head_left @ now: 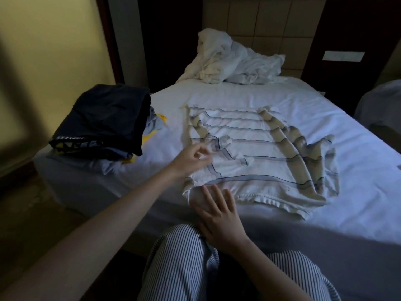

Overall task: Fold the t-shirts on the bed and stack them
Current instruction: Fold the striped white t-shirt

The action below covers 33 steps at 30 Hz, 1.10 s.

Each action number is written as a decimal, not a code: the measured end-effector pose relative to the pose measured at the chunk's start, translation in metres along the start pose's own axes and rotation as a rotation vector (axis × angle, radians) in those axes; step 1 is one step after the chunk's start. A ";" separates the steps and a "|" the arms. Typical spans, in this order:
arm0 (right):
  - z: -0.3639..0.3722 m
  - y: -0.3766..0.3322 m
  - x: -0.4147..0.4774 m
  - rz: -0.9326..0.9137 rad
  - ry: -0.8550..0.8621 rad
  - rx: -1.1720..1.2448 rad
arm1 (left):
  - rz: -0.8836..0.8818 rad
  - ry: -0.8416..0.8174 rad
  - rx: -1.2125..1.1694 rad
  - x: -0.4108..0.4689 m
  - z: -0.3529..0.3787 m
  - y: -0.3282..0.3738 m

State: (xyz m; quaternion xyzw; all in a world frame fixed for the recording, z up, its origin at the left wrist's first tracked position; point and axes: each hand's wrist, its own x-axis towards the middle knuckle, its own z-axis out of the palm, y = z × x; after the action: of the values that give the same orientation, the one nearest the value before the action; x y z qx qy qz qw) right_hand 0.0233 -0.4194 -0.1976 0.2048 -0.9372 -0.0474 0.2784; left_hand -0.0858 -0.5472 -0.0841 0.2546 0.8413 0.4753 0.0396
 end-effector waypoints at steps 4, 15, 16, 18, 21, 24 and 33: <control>-0.012 0.003 0.005 0.021 0.015 0.141 | 0.178 0.099 0.377 -0.022 0.033 -0.043; -0.022 0.051 0.011 0.428 0.019 0.050 | 0.598 0.159 0.569 -0.032 0.027 -0.058; -0.023 0.051 0.011 0.437 0.013 0.061 | 0.533 0.093 0.497 -0.032 0.022 -0.053; -0.029 0.050 0.016 0.486 0.028 0.063 | 0.310 -0.013 0.313 -0.023 0.011 -0.036; -0.037 0.050 0.038 0.543 0.045 0.015 | 0.131 -0.029 0.285 0.012 -0.001 -0.017; -0.037 0.042 0.060 0.518 0.078 0.051 | 0.102 0.093 0.350 0.058 -0.005 -0.015; -0.011 0.019 0.081 0.011 -0.002 0.104 | 0.074 -0.290 0.635 0.143 -0.016 -0.052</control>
State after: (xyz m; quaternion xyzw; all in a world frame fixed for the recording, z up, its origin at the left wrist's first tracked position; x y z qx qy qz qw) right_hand -0.0390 -0.4348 -0.1437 0.2137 -0.9397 0.0028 0.2668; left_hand -0.2352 -0.5148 -0.0932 0.3495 0.9229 0.1497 0.0603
